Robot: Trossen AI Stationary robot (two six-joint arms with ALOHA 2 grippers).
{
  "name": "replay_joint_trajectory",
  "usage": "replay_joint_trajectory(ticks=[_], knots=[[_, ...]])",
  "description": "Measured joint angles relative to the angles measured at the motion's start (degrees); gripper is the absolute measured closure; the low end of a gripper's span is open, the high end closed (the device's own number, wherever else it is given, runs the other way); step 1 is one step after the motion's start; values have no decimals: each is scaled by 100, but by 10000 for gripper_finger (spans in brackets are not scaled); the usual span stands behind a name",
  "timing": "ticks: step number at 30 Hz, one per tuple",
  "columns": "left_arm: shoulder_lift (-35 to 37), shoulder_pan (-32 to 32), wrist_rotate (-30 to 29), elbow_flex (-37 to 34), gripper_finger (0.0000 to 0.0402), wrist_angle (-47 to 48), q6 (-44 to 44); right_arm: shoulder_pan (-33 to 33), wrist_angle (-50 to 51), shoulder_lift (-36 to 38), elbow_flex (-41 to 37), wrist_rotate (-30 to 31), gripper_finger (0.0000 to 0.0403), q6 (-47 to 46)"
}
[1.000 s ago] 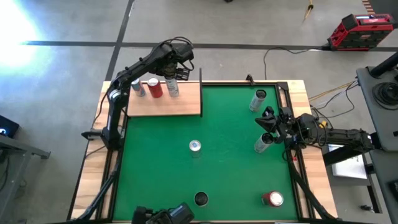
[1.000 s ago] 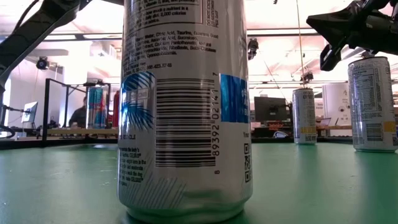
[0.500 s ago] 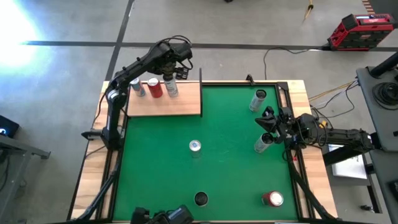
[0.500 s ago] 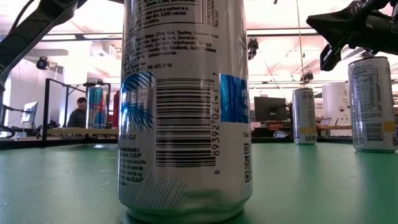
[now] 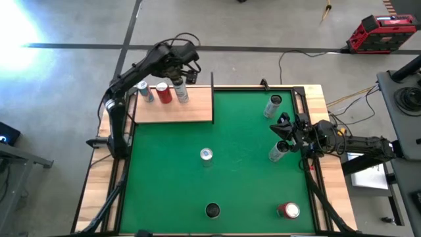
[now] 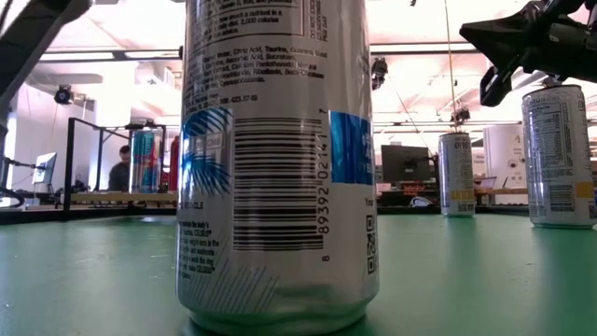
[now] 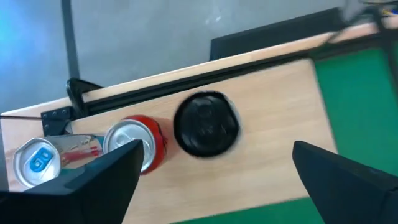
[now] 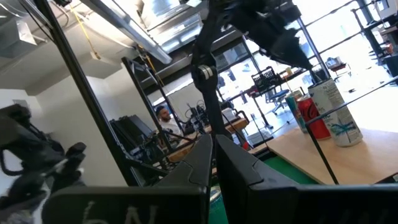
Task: Place canned beverage on shelf
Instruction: Put the blue soda can on the shelf aligned with the other blue soda can
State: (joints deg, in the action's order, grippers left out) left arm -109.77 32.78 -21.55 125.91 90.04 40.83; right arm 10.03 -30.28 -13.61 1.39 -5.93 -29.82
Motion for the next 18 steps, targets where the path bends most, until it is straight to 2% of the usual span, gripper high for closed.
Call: replay_joint_trajectory(ticks=[9,15,18], knots=[[364,-1243,1,0,14,0,-464,0,0,0,1,-1,390,1],[382,-2280,-44,-4,46,-2,265,1,0,0,0,-2,390,1],[387,-2861,-305,-109,72,-2,545,-1,0,2,1,0,390,0]])
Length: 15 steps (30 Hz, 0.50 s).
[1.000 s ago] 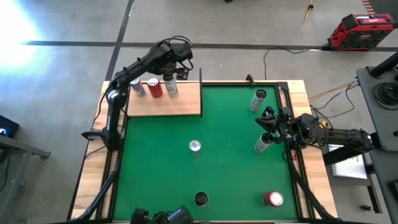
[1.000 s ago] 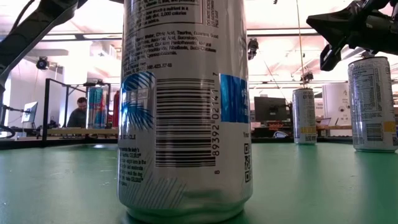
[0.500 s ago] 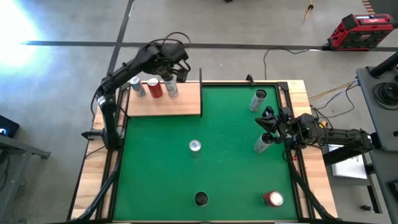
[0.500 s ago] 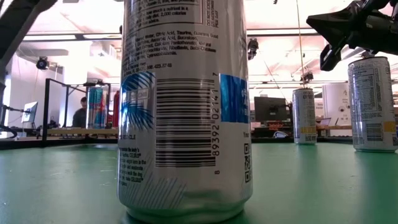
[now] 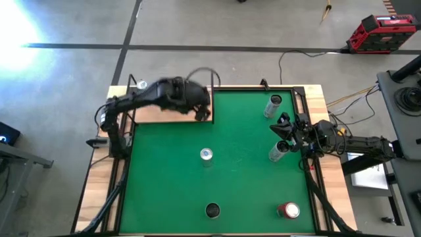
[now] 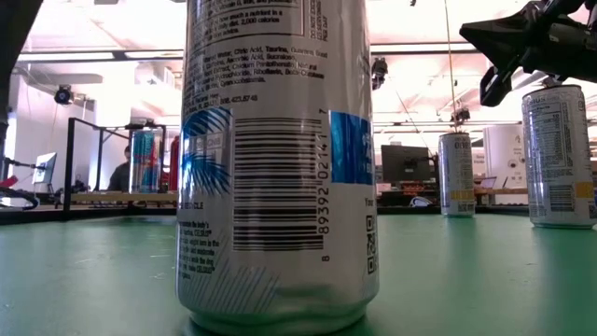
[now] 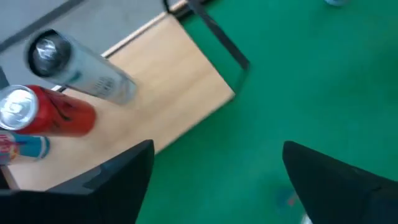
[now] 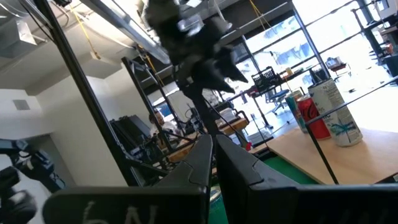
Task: Place canned beverage on shelf
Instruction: Put the blue soda can on the shelf aligned with the other blue soda can
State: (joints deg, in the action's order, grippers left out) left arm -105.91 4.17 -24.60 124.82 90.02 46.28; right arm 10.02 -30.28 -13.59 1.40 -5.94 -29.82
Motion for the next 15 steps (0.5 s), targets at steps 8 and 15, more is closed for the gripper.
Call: replay_joint_trajectory(ticks=[8,15], knots=[[116,-1535,-873,-897,156,-22,1318,1,1,-1,1,0,390,0],[116,-2294,-1076,-1723,202,-574,1952,1,0,-2,0,-1,390,1]])
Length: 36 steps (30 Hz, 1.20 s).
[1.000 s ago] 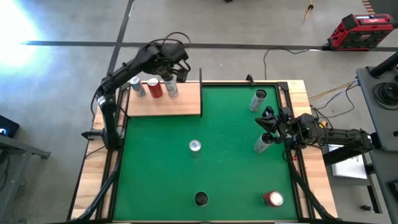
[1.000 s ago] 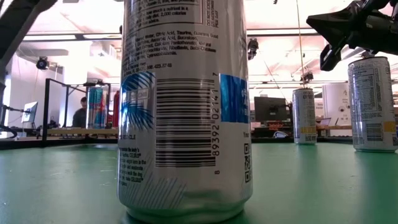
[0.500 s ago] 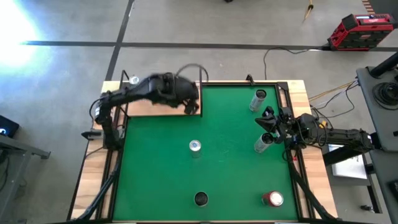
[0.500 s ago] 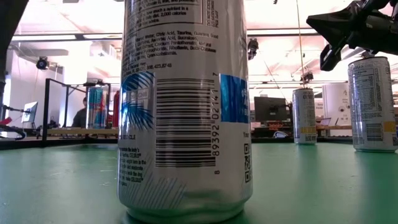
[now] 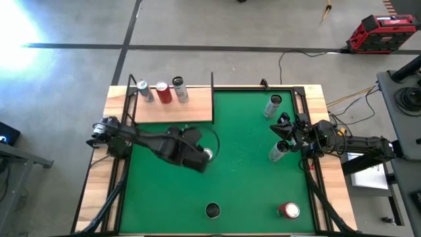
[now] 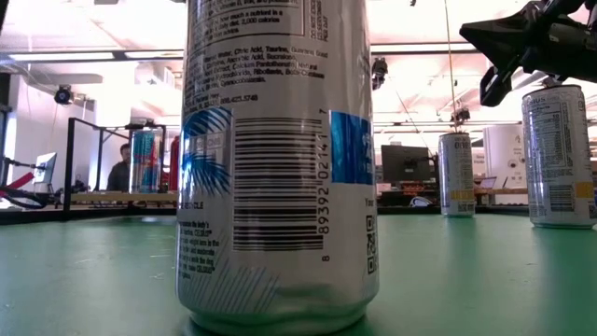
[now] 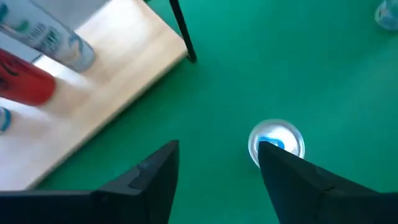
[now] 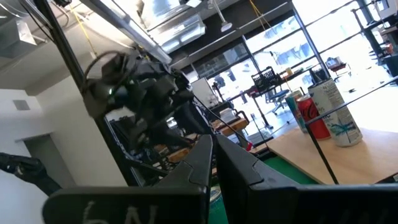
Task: Place canned beverage on shelf
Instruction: Put the blue soda can on the shelf aligned with the other blue soda can
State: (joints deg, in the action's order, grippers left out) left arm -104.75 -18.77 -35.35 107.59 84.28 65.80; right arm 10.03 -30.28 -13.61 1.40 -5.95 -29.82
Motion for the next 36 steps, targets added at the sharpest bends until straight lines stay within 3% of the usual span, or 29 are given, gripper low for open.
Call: replay_joint_trajectory(ticks=[7,18,24,36], knots=[[0,-273,184,-679,184,-738,185,1,0,0,-1,1,390,1],[-157,-369,481,-796,59,-1083,237,-1,0,1,-1,1,390,1],[-268,-369,482,-796,12,-1350,-96,-1,0,0,-1,1,390,1],[-570,-281,206,-796,3,-1521,-188,-1,0,0,1,1,390,-1]])
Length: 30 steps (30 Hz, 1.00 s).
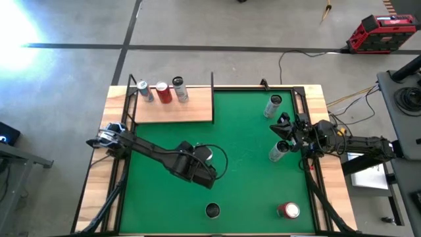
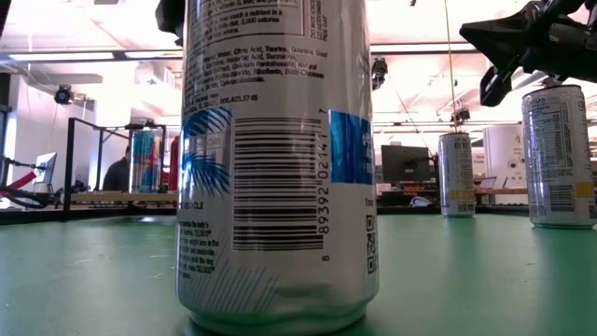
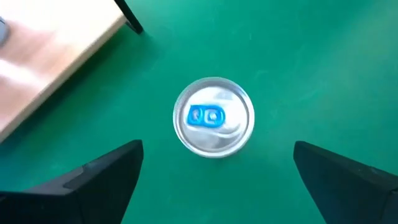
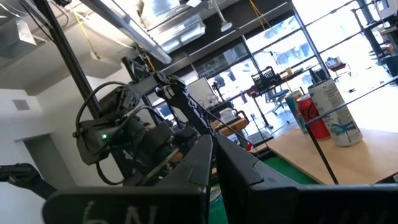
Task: Place canned beverage on shelf
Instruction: Put the blue soda can on the shelf aligned with the other blue soda can
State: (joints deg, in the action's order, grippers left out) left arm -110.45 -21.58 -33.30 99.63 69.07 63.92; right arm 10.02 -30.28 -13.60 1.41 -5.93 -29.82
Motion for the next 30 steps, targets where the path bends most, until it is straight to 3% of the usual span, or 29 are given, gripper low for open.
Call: replay_joint_trajectory(ticks=[9,15,22,26,30], knots=[[-95,274,-101,0,3,-161,162,0,0,0,0,0,390,2],[-277,589,339,0,3,-121,584,1,0,1,-1,-1,390,2],[-348,925,1306,-2,3,-102,1142,0,0,0,0,-2,390,1],[-350,935,1379,-2,9,-100,1310,2,0,0,0,0,390,0],[-350,933,1379,-2,42,-152,1313,0,0,1,-1,-1,390,2]])
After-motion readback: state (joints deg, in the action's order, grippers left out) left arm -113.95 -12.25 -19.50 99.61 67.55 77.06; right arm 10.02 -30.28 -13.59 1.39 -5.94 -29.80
